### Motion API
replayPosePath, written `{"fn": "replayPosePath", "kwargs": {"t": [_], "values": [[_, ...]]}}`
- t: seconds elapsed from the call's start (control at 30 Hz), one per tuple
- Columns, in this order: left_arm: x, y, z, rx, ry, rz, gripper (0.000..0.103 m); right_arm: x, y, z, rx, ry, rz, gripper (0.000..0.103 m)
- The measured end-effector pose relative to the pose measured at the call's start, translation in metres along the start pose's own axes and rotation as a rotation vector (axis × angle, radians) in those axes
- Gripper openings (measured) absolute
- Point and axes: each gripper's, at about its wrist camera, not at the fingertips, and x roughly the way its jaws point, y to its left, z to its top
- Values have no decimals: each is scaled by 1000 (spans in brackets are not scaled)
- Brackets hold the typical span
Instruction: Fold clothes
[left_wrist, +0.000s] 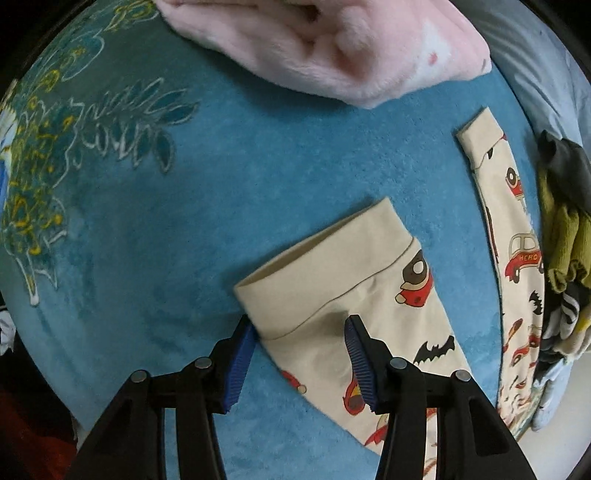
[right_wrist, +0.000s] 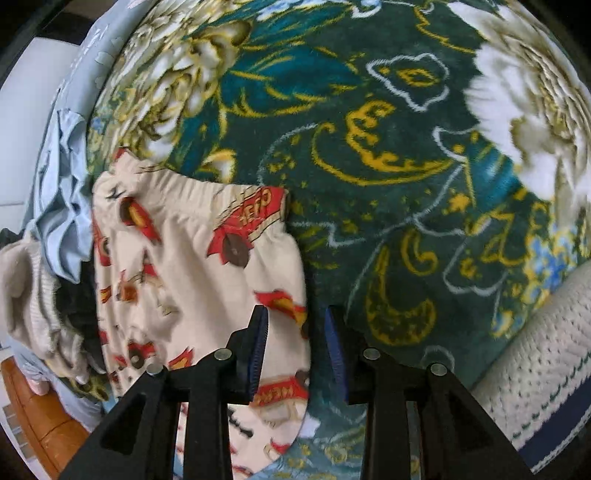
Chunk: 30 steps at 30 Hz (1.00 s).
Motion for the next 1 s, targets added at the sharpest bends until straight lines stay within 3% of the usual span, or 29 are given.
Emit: {"fn": "replayPosePath", "kwargs": {"t": [0.13, 0.2, 0.27, 0.37, 0.47, 0.63, 0.77, 0.83, 1.0], "values": [[-4, 5, -1, -29, -20, -2, 32, 0, 2, 4, 38, -30, 22, 33], [-7, 8, 0, -60, -21, -34, 13, -3, 7, 6, 34, -28, 33, 1], [-15, 6, 2, -76, -30, -47, 8, -15, 19, 6, -5, -43, 37, 1], [-38, -5, 4, -60, -69, -60, 7, -45, 24, 6, -29, -98, 43, 1], [-64, -13, 0, 18, -110, -35, 7, -80, 10, 3, -7, -136, 62, 1], [-88, 4, -13, -4, -78, -17, 6, -122, -16, -11, 55, -133, 74, 1], [-96, -12, -1, -96, -47, -85, 6, -120, 26, 9, 11, -117, 100, 1], [-101, -32, 21, -133, -41, -113, 6, -117, 57, 21, -10, -107, 121, 1], [-85, -115, 74, -119, -16, -78, 6, -103, 124, 50, -25, -65, 115, 1]]}}
